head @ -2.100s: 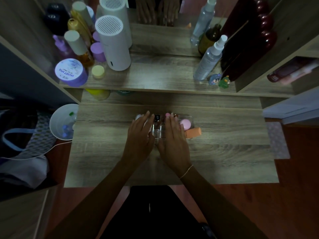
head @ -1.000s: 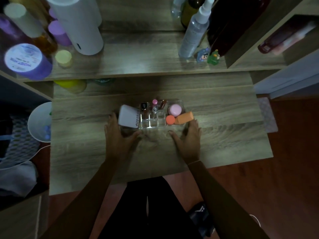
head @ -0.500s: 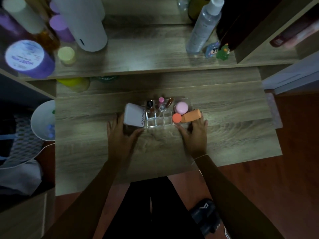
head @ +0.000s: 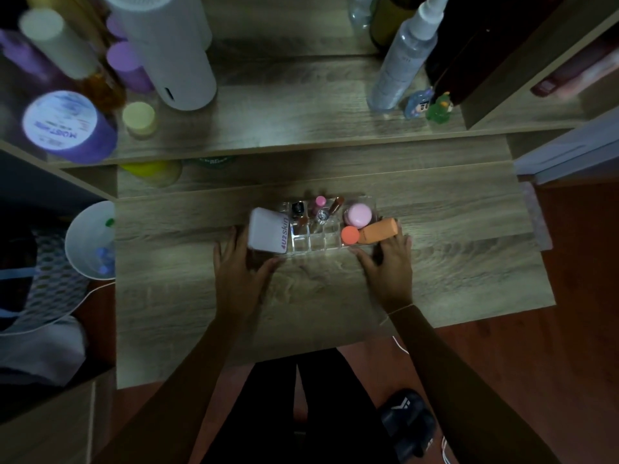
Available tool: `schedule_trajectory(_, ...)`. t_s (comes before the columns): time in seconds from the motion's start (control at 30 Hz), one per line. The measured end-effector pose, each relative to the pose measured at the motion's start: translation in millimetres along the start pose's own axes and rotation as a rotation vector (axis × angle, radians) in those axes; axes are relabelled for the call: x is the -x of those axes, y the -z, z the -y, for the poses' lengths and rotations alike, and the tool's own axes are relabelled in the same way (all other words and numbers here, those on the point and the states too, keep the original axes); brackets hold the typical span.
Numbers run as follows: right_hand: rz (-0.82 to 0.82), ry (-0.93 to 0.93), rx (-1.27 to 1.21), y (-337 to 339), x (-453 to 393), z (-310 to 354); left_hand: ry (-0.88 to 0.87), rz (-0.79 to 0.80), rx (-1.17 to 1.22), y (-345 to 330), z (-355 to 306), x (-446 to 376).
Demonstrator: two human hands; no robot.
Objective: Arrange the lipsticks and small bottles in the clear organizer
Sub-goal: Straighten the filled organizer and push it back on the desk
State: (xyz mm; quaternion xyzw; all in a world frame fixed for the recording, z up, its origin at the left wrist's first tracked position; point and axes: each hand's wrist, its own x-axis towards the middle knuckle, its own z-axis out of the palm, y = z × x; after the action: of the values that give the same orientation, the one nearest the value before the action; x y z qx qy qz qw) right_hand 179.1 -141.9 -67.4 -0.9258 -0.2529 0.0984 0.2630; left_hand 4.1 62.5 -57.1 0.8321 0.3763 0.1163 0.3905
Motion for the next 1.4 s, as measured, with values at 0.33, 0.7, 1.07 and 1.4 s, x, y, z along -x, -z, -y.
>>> schedule_trajectory(0.33,0.000,0.017,0.003,7.5,-3.8,-8.3,0.013,0.005,-0.040,-7.0,-8.4,-0.8)
schedule_trajectory(0.7,0.024,0.051,0.028,20.0,-16.3,-29.1,0.003,-0.027,-0.032,-21.4,-28.4,2.3)
schedule_trajectory(1.07,0.003,0.076,0.039,43.0,-25.7,-60.8,0.045,-0.012,-0.024,-53.8,-51.7,0.6)
schedule_trajectory(1.4,-0.024,0.068,0.023,66.8,-33.6,-96.1,0.028,0.030,-0.012,-85.2,-79.7,-2.7)
